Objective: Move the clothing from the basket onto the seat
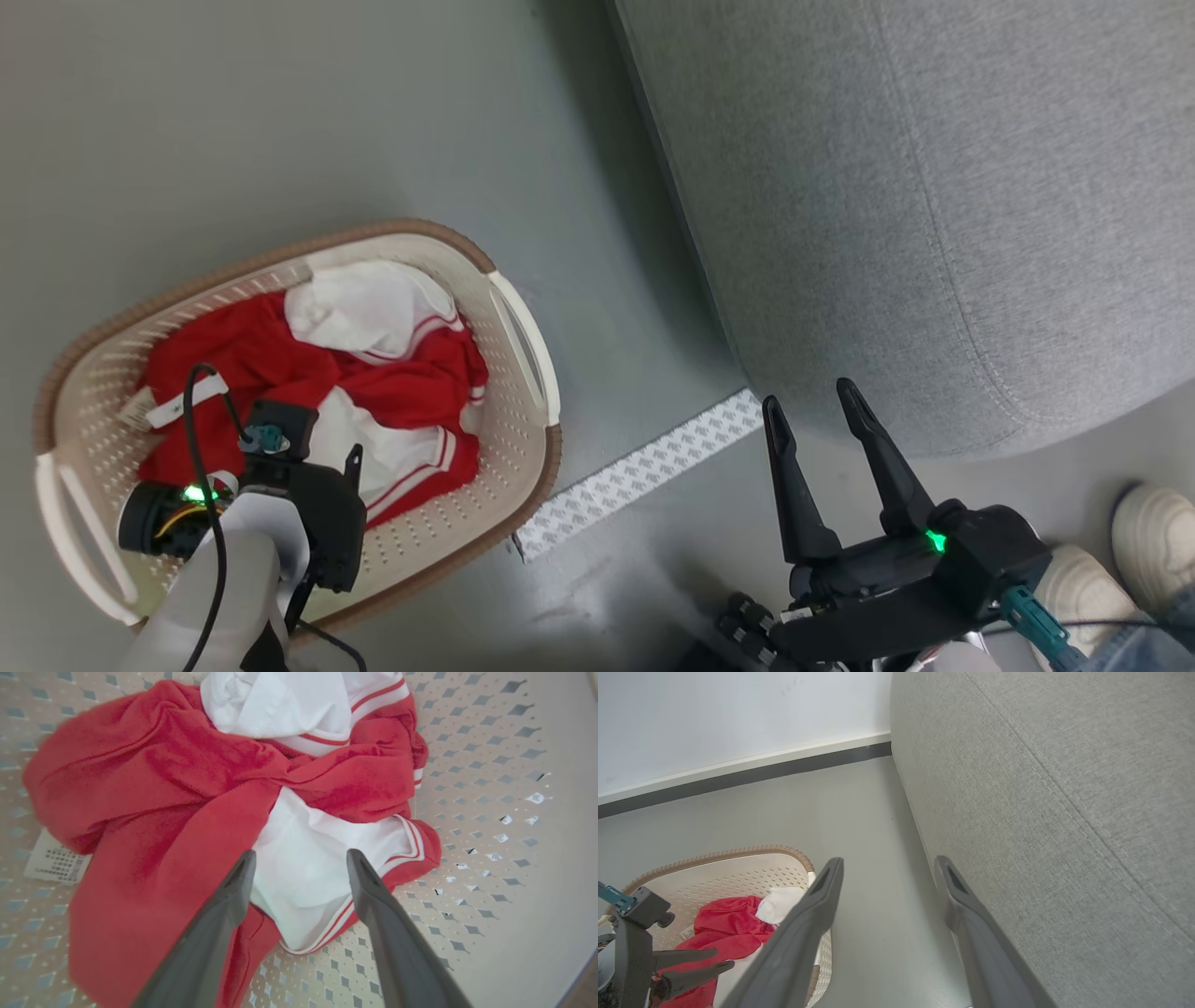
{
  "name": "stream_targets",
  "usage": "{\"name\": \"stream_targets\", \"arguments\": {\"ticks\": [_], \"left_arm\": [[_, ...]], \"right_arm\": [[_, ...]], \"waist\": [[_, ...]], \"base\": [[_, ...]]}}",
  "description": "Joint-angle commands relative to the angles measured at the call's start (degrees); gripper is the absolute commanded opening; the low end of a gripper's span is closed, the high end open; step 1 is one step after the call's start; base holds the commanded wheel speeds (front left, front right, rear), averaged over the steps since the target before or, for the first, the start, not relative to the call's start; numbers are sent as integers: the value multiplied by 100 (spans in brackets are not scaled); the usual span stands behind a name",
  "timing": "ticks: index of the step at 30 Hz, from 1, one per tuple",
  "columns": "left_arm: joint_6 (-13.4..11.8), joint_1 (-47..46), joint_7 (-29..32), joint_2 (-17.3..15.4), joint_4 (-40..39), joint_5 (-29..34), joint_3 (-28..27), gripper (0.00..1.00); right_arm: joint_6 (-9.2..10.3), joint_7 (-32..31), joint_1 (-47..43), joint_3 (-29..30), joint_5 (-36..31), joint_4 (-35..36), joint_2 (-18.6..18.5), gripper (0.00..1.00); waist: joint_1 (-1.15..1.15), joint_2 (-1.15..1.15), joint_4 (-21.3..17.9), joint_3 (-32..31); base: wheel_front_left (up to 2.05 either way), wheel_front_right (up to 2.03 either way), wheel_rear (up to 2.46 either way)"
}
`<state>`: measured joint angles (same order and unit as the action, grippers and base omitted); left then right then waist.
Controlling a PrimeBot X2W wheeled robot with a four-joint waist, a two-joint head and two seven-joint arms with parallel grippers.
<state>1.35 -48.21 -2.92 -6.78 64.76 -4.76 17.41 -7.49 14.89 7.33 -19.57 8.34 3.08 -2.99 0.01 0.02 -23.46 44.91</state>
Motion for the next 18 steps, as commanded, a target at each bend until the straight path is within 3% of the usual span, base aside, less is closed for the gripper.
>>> {"name": "stream_targets", "arguments": {"ticks": [1, 18], "left_arm": [[-50, -73, -16, -38, 77, -6, 10, 100], [-723, -614, 33, -216, 793, 149, 227, 100]], "right_arm": [[0, 28, -73, 3, 35, 67, 33, 100], [0, 30, -480, 51, 120, 325, 30, 100]], "waist": [[-1, -2, -166, 365], [-1, -2, -132, 687]], "base": [[0, 0, 0], [0, 0, 0]]}}
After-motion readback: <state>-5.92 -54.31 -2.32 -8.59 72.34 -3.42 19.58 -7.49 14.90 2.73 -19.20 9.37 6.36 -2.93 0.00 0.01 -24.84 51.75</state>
